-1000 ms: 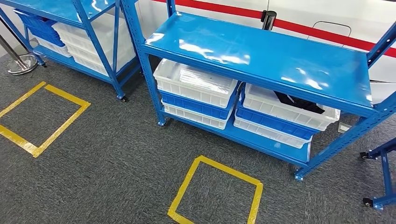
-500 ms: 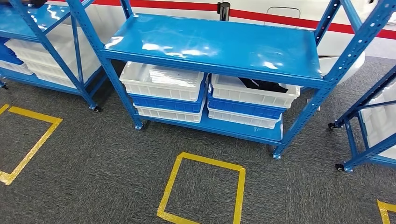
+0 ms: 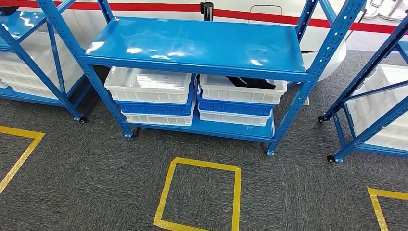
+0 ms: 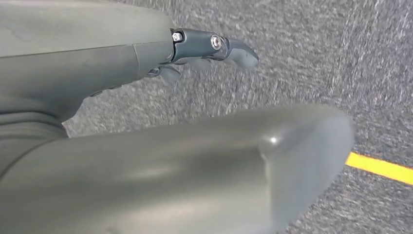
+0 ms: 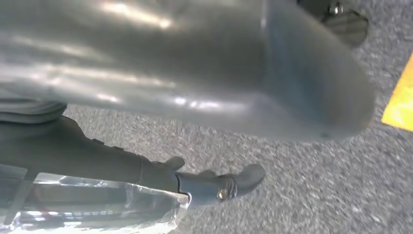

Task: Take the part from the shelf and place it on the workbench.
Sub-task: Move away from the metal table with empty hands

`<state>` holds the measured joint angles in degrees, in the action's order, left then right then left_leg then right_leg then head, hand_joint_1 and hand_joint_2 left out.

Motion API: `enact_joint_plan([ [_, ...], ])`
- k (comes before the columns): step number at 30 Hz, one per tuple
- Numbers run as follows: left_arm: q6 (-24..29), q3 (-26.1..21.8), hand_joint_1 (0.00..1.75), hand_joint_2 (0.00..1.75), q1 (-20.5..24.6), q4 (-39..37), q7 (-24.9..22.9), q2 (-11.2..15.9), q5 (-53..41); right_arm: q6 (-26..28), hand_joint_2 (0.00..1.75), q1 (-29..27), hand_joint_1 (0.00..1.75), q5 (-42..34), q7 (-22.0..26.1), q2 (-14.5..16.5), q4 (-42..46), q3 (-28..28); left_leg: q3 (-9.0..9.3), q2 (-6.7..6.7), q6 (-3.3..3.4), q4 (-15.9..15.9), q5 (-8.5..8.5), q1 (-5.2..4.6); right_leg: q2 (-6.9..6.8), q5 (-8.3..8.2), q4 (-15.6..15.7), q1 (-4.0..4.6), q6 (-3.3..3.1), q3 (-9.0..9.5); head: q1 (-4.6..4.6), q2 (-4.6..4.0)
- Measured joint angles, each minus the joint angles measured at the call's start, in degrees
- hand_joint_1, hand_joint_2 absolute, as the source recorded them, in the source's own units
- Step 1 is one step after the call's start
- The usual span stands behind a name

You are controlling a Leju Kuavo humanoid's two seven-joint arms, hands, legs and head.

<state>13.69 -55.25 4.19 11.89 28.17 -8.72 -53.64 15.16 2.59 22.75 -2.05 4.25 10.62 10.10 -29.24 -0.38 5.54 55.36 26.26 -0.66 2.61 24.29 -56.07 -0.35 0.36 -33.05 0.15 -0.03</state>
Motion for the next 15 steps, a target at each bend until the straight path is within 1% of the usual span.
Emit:
enact_joint_plan([
  [1, -0.1, 0.0, 0.0, 0.0, 0.0, 0.0, 0.1, 0.0, 0.1, 0.0, 0.0, 0.0, 0.0, 0.2, 0.0, 0.0, 0.0, 0.0, 0.23, 0.2, 0.13, -1.1, -0.84, 0.2, -0.48, 0.87, -1.4, 0.15, -0.08, -0.8, 0.06, 0.0],
  [2, -0.3, 0.0, 0.0, 0.0, 0.0, 0.0, 0.1, 0.0, 0.2, 0.0, 0.0, 0.0, 0.0, 0.3, 0.0, -0.1, 0.0, 0.0, 0.32, 0.46, 0.02, -1.8, -1.55, 0.41, -1.04, 2.45, -4.2, 0.07, -0.37, -2.18, 0.17, -0.01],
  [3, -0.4, 0.0, 0.0, 0.0, -0.1, 0.0, 0.2, -0.1, 0.3, 0.0, 0.0, 0.1, 0.0, 0.4, 0.0, -0.2, 0.0, 0.0, 0.08, 0.7, -0.1, -2.0, -1.89, 0.37, -1.44, 4.38, -7.8, -0.1, -0.56, -3.84, 0.24, -0.01],
  [4, -0.5, 0.0, 0.0, 0.0, -0.1, 0.0, 0.3, -0.1, 0.4, 0.0, 0.0, 0.1, 0.0, 0.5, 0.0, -0.3, 0.0, 0.0, -0.26, 0.97, -0.32, -2.0, -2.15, 0.39, -1.65, 6.13, -11.7, -0.4, -0.52, -5.51, 0.27, -0.01],
  [5, -0.6, 0.0, 0.0, 0.0, -0.2, 0.0, 0.3, -0.2, 0.5, 0.0, 0.0, 0.1, 0.0, 0.6, 0.0, -0.5, 0.0, 0.0, -0.6, 1.22, -0.62, -2.0, -2.3, 0.45, -1.82, 7.23, -14.5, -0.71, -0.19, -6.62, 0.29, -0.01],
  [6, -0.7, 0.0, 0.0, 0.0, -0.2, -0.1, 0.5, -0.2, 0.5, 0.0, 0.0, 0.1, 0.0, 0.7, 0.0, -0.6, 0.0, 0.0, -0.9, 1.39, -0.95, -1.9, -2.39, 0.58, -1.97, 7.42, -15.2, -1.04, 0.42, -6.66, 0.28, -0.01],
  [7, -0.7, -0.1, 0.0, 0.0, -0.2, -0.1, 0.6, -0.3, 0.6, 0.0, 0.0, 0.0, 0.0, 0.8, 0.0, -0.7, 0.0, 0.0, -1.19, 1.53, -1.34, -1.7, -2.42, 0.78, -2.16, 6.77, -13.6, -1.39, 1.24, -5.46, 0.3, -0.01],
  [8, -0.8, -0.1, 0.0, 0.0, -0.2, -0.1, 0.8, -0.3, 0.7, 0.0, 0.0, 0.0, 0.0, 0.9, 0.0, -0.8, 0.0, 0.0, -1.48, 1.65, -1.82, -1.2, -2.35, 0.99, -2.48, 5.56, -9.9, -1.78, 2.14, -3.09, 0.31, -0.01],
  [9, -0.8, -0.1, 0.0, 0.0, -0.2, -0.1, 1.0, -0.3, 0.7, 0.0, 0.0, 0.1, 0.0, 1.0, 0.0, -0.9, 0.0, 0.0, -1.85, 1.78, -2.41, -0.6, -2.13, 1.11, -2.94, 4.5, -5.7, -2.08, 2.79, -0.54, 0.36, -0.01],
  [10, -0.7, -0.2, 0.0, 0.0, -0.2, 0.0, 1.1, -0.3, 0.8, -0.1, 0.0, 0.1, 0.0, 1.2, 0.0, -0.9, 0.0, 0.0, -2.17, 1.93, -3.03, 0.1, -1.74, 1.13, -3.19, 3.72, -2.3, -2.21, 2.99, 1.42, 0.41, -0.01],
  [11, -0.6, -0.2, 0.0, 0.0, -0.2, 0.0, 1.2, -0.3, 0.9, -0.1, 0.0, 0.2, 0.0, 1.3, 0.0, -0.8, 0.0, 0.0, -2.41, 2.03, -3.6, 0.7, -1.33, 1.07, -3.36, 3.4, -0.4, -2.21, 2.75, 2.47, 0.33, 0.0],
  [12, -0.5, -0.3, 0.0, 0.0, -0.2, 0.0, 1.3, -0.3, 0.9, -0.2, 0.0, 0.3, 0.0, 1.4, 0.0, -0.8, 0.0, 0.0, -2.54, 2.12, -4.05, 1.1, -0.99, 1.02, -3.36, 3.46, 0.0, -2.02, 2.17, 2.61, 0.27, 0.0],
  [13, -0.4, -0.3, 0.0, 0.0, -0.2, 0.0, 1.4, -0.3, 1.0, -0.2, 0.0, 0.3, 0.0, 1.5, -0.1, -0.9, 0.0, 0.0, -2.5, 2.17, -4.34, 1.3, -0.75, 1.07, -3.12, 3.43, 0.0, -1.86, 1.55, 2.47, 0.14, -0.01],
  [14, -0.3, -0.3, 0.0, 0.0, -0.2, 0.0, 1.4, -0.3, 1.0, -0.2, 0.0, 0.3, 0.0, 1.6, -0.1, -0.9, 0.0, 0.0, -2.47, 2.15, -4.52, 1.4, -0.66, 1.29, -3.0, 3.39, -0.2, -1.94, 1.0, 2.6, 0.02, -0.01],
  [15, -0.2, -0.4, 0.0, 0.0, -0.2, 0.0, 1.4, -0.3, 1.0, -0.3, 0.0, 0.2, 0.0, 1.7, -0.2, -0.9, 0.0, 0.0, -2.59, 2.0, -4.71, 2.0, -0.2, 1.55, -2.86, 3.31, -0.2, -2.02, 0.58, 2.79, 0.0, -0.01],
])
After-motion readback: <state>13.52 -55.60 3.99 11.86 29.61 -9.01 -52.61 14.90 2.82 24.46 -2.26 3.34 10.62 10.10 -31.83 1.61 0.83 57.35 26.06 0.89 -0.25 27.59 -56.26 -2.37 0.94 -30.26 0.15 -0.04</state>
